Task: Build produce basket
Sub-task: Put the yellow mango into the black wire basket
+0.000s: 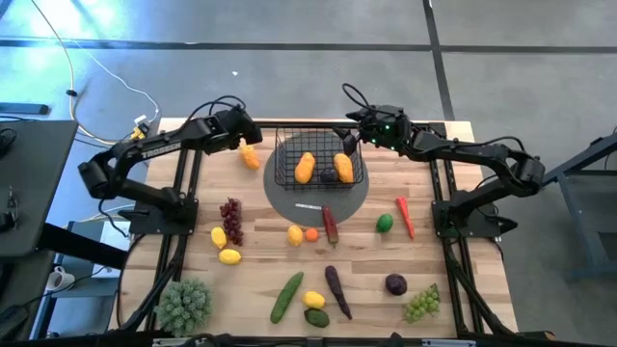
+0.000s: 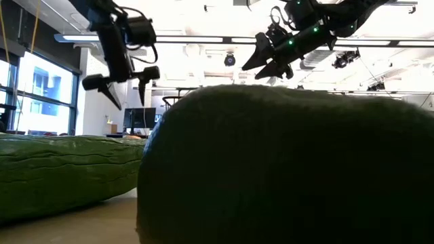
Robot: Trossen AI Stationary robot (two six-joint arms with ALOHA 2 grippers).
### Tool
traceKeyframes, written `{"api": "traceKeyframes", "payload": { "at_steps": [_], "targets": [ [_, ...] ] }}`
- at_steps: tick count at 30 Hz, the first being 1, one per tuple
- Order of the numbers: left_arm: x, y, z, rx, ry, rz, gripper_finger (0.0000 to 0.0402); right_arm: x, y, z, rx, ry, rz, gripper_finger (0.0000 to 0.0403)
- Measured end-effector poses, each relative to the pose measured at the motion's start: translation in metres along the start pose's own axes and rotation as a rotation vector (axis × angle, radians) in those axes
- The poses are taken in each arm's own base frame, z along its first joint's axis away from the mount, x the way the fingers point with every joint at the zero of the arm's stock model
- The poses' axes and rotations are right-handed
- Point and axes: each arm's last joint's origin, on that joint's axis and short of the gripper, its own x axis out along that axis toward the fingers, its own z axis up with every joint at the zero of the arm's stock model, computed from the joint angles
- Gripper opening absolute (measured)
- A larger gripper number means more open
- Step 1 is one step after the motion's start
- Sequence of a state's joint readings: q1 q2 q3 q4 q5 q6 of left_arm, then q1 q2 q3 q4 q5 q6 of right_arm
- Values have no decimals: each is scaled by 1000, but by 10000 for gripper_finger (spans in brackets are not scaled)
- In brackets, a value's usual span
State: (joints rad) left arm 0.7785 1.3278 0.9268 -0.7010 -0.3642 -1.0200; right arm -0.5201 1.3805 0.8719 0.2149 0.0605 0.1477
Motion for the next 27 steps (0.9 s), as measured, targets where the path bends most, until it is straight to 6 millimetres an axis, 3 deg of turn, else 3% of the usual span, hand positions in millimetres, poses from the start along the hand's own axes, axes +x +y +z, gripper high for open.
{"api": "traceKeyframes", "payload": {
  "at_steps": [6, 27],
  "targets": [
    [21, -3, -3, -104, 75, 42, 282, 0, -1, 0, -36, 0, -2, 317],
    [55, -8, -20, -301, 174, 161, 282, 0, -1, 0, -43, 1, -2, 317]
  ]
}}
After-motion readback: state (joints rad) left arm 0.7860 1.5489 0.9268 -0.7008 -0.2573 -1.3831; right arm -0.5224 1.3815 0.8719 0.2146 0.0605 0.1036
